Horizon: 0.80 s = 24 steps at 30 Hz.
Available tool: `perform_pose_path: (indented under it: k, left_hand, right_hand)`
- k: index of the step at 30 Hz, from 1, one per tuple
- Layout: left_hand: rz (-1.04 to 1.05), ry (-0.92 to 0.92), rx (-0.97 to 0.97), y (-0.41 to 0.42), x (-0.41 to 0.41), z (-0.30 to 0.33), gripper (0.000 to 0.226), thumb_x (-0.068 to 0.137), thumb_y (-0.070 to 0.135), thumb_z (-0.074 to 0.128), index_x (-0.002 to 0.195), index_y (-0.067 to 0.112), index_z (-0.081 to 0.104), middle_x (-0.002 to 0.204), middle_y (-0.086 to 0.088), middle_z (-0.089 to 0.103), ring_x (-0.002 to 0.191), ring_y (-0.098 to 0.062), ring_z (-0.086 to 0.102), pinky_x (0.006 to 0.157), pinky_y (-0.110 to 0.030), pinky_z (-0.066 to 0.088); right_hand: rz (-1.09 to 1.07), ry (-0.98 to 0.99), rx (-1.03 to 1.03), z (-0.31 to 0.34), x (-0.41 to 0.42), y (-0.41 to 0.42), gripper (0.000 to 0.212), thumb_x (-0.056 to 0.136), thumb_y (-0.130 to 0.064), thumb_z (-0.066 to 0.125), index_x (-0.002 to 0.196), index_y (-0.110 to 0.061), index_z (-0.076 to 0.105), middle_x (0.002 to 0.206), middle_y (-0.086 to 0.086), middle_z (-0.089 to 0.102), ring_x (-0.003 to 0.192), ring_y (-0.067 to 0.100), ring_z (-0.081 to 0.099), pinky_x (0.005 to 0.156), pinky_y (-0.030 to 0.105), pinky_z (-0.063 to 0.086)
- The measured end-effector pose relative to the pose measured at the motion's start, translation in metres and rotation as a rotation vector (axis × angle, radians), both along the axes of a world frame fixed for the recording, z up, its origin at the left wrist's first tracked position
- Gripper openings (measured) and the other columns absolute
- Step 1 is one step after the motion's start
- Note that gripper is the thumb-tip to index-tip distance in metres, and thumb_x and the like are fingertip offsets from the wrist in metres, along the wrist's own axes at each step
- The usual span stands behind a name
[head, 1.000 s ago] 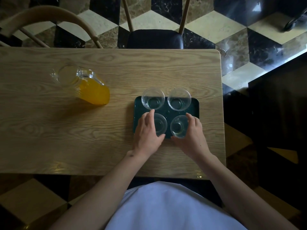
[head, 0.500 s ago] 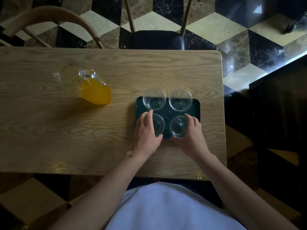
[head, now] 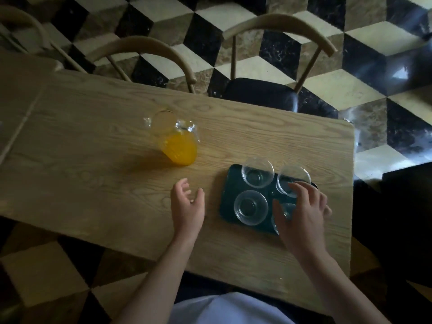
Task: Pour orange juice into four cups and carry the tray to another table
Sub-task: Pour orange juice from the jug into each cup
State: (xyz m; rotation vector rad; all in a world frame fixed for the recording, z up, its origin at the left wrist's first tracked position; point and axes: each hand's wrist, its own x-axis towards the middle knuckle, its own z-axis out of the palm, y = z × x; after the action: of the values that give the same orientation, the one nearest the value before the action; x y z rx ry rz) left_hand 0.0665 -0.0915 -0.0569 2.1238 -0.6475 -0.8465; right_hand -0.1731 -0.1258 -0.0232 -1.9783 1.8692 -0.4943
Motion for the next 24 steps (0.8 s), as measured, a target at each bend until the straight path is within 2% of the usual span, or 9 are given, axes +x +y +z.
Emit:
perform_pose_path:
  k: [2,4,6,8,12,16,18,21,24]
  left_hand:
    - [0.153,0.124,-0.019,-0.003,0.03,0.0,0.04,0.093,0.03,0.061,0.132,0.031,0.05,0.127,0.006,0.059,0.103,-0.008,0.06,0.074,-0.024,0.05]
    - [0.328,0.303,-0.097,-0.013,0.056,0.001,0.036,0.094,0.025,0.059,0.13,0.027,0.055,0.124,-0.001,0.065,0.104,-0.015,0.065,0.086,-0.036,0.056]
    - [0.454,0.406,-0.191,-0.03,0.08,0.003,0.031,0.098,0.022,0.054,0.129,0.02,0.058,0.123,-0.007,0.066,0.109,-0.018,0.066,0.094,-0.039,0.055]
    - [0.491,0.46,-0.242,-0.048,0.097,0.005,0.028,0.102,0.024,0.046,0.127,0.021,0.058,0.126,-0.006,0.064,0.115,-0.02,0.063,0.098,-0.038,0.052]
    - [0.398,0.519,-0.287,-0.075,0.118,0.004,0.039,0.105,0.041,0.029,0.125,0.031,0.06,0.135,-0.002,0.06,0.125,-0.018,0.055,0.103,-0.036,0.042]
    - [0.225,0.518,-0.31,-0.087,0.129,-0.004,0.054,0.102,0.059,0.011,0.115,0.043,0.061,0.135,0.005,0.055,0.125,-0.012,0.05,0.105,-0.036,0.034]
    - [0.165,0.515,-0.306,-0.088,0.132,-0.009,0.057,0.093,0.069,0.011,0.112,0.047,0.06,0.13,0.01,0.055,0.118,-0.004,0.052,0.099,-0.03,0.035]
    - [0.123,0.522,-0.293,-0.09,0.137,-0.017,0.062,0.08,0.081,0.016,0.108,0.049,0.061,0.117,0.024,0.059,0.102,0.016,0.054,0.087,-0.019,0.037]
    - [0.093,0.52,-0.278,-0.089,0.138,-0.018,0.063,0.075,0.087,0.019,0.107,0.053,0.062,0.121,0.022,0.06,0.102,0.019,0.053,0.084,-0.017,0.037]
  right_hand:
    - [0.065,-0.138,0.037,0.008,0.028,-0.019,0.046,0.086,-0.037,0.065,0.127,-0.019,0.054,0.131,-0.002,0.049,0.122,0.018,0.043,0.101,0.034,0.036]
    - [0.148,-0.294,0.12,0.015,0.061,-0.04,0.041,0.089,-0.03,0.066,0.127,-0.022,0.052,0.127,-0.01,0.047,0.117,0.015,0.052,0.097,0.037,0.05]
    - [0.224,-0.32,0.17,0.019,0.098,-0.063,0.04,0.091,-0.03,0.065,0.129,-0.026,0.051,0.121,-0.016,0.048,0.111,0.009,0.057,0.094,0.034,0.053]
    - [0.282,-0.336,0.154,0.018,0.13,-0.088,0.041,0.091,-0.028,0.066,0.13,-0.022,0.053,0.121,-0.011,0.055,0.108,0.009,0.059,0.09,0.03,0.054]
    - [0.269,-0.309,0.182,0.013,0.176,-0.129,0.042,0.089,-0.027,0.068,0.128,-0.018,0.057,0.121,-0.004,0.063,0.104,0.009,0.059,0.087,0.028,0.051]
    - [0.338,-0.239,0.215,0.011,0.189,-0.149,0.025,0.087,-0.018,0.067,0.112,-0.019,0.068,0.106,-0.008,0.068,0.101,0.012,0.065,0.078,0.015,0.044]
    - [0.4,-0.248,0.273,0.012,0.187,-0.152,0.024,0.084,-0.015,0.07,0.106,-0.024,0.067,0.101,-0.016,0.064,0.097,0.01,0.065,0.071,0.01,0.041]
    - [0.432,-0.249,0.314,0.014,0.189,-0.154,0.026,0.079,-0.018,0.076,0.097,-0.033,0.064,0.094,-0.022,0.063,0.093,0.001,0.062,0.071,0.011,0.041]
    - [0.4,-0.275,0.291,0.016,0.198,-0.154,0.022,0.078,-0.029,0.078,0.085,-0.043,0.063,0.088,-0.023,0.067,0.08,-0.016,0.059,0.064,0.002,0.036]
